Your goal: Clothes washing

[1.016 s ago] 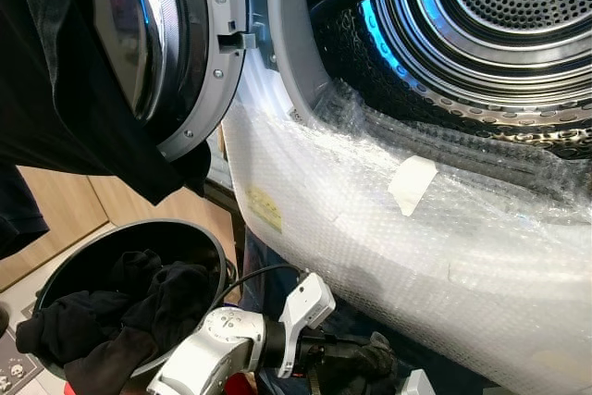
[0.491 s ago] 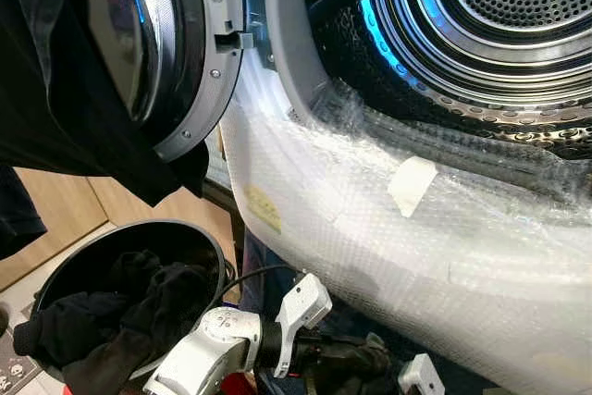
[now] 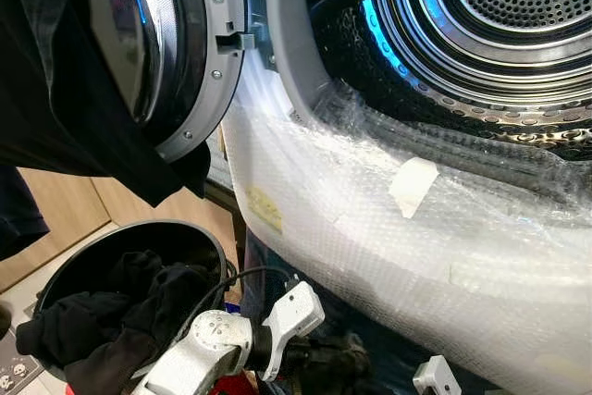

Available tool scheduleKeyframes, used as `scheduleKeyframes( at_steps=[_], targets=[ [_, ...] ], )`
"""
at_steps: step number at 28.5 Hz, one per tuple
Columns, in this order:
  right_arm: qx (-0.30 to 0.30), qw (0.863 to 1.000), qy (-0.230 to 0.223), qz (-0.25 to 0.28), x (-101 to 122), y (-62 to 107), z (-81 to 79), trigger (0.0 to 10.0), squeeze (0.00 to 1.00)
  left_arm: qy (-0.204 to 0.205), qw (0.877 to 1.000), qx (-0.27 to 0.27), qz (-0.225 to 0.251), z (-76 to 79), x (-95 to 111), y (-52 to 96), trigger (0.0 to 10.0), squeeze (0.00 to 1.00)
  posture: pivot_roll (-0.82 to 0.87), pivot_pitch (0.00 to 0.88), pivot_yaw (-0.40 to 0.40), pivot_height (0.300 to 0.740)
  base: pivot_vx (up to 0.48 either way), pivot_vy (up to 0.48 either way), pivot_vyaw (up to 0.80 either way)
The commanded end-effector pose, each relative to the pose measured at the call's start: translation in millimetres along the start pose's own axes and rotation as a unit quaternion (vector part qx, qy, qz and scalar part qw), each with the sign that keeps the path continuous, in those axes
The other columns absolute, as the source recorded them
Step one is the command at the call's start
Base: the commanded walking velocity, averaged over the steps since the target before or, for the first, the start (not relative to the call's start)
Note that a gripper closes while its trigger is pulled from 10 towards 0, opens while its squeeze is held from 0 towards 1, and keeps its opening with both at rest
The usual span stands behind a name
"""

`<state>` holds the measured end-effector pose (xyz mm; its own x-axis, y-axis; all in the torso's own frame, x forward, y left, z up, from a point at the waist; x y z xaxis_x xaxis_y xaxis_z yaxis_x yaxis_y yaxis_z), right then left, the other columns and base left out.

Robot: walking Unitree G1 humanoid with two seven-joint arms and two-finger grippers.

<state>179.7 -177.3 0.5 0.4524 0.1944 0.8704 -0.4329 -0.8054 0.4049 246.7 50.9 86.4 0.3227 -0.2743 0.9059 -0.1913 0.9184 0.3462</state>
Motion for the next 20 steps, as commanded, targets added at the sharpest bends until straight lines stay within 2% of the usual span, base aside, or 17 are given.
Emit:
scheduleKeyframes(
  at_steps=[1,2,3,4,7,8,10,13,15,16,17,19,20],
  targets=[
    [-0.002,1.000,0.009,-0.002,0,3.7,-0.4,0.0,0.00,-0.014,1.000,0.015,0.005,0.4,5,-1.1,10.0,1.00,-0.01,0.000,-0.003,0.740,0.000,0.000,0.00],
    [-0.002,1.000,0.009,-0.002,0,3.7,-0.7,0.0,0.00,-0.019,1.000,0.018,0.002,0.2,5,-0.8,10.0,1.00,-0.01,0.000,-0.003,0.740,0.000,0.000,0.00],
    [-0.005,1.000,0.011,-0.003,0,3.7,-0.5,0.0,0.00,-0.048,0.998,0.022,-0.015,-0.3,4,0.3,10.0,1.00,-0.01,0.000,-0.002,0.740,0.000,0.000,0.00],
    [0.000,1.000,0.015,-0.005,0,3.6,-2.9,0.0,0.00,-0.068,0.996,0.053,-0.023,-6.2,6,3.9,10.0,1.00,-0.01,0.000,0.001,0.740,0.000,0.000,0.00],
    [0.012,1.000,0.020,-0.004,0,4.9,-7.6,0.0,0.00,-0.066,0.994,0.087,-0.013,-13.2,13,12.5,10.0,1.00,-0.01,0.000,0.000,0.740,0.000,0.000,0.00],
    [0.010,1.000,0.024,-0.005,0,5.6,-8.0,0.0,0.00,-0.094,0.990,0.094,-0.038,-14.6,10,18.7,10.0,1.00,-0.01,0.000,-0.001,0.740,0.000,0.000,0.00],
    [0.010,1.000,0.025,-0.005,0,5.7,-8.4,0.0,0.00,-0.104,0.989,0.096,-0.049,-14.8,7,20.8,10.0,1.00,-0.01,0.000,-0.001,0.740,0.000,0.000,0.00],
    [0.029,0.999,0.026,-0.009,-1,5.0,-13.0,0.0,0.00,-0.086,0.991,0.092,-0.050,-8.2,4,30.7,10.0,1.00,-0.01,0.000,0.002,0.740,0.000,0.000,0.00],
    [0.033,0.999,0.030,-0.008,-1,5.3,-15.7,0.0,0.00,-0.087,0.988,0.112,-0.053,-6.8,3,37.9,10.0,1.00,-0.01,0.000,0.007,0.740,0.000,0.000,0.00],
    [0.038,0.999,0.033,-0.007,0,5.5,-17.5,0.0,0.00,-0.079,0.987,0.132,-0.049,-7.7,4,41.5,10.0,1.00,-0.01,0.000,0.008,0.740,0.000,0.000,0.00],
    [0.050,0.998,0.039,-0.006,3,5.4,-22.5,0.0,0.00,-0.073,0.981,0.177,-0.033,-11.4,7,48.8,10.0,1.00,0.00,0.000,0.003,0.740,0.000,0.000,0.00],
    [0.057,0.997,0.042,-0.005,4,5.3,-25.0,0.0,0.00,-0.073,0.977,0.198,-0.025,-13.3,8,52.4,10.0,1.00,0.00,0.000,0.003,0.740,0.000,0.000,0.00],
    [0.073,0.996,0.053,-0.012,4,5.5,-32.8,0.0,0.00,-0.080,0.957,0.279,0.010,-28.1,12,62.0,10.0,0.00,0.03,0.000,-0.008,0.740,0.000,0.000,0.00]
  ],
)
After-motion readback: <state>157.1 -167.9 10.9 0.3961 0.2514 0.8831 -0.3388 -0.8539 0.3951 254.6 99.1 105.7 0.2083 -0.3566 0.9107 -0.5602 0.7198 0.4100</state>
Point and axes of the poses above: a point about 5 cm out from each wrist's last joint towards the gripper, its own y axis pointing back from the gripper into the wrist, its own x axis along the axis of the wrist's last joint, z = x × y, the point moved 1 cm from there along -y, pointing out of the wrist towards the gripper, and after that the axes turned 9 degrees about y, right-handed, at the moved point
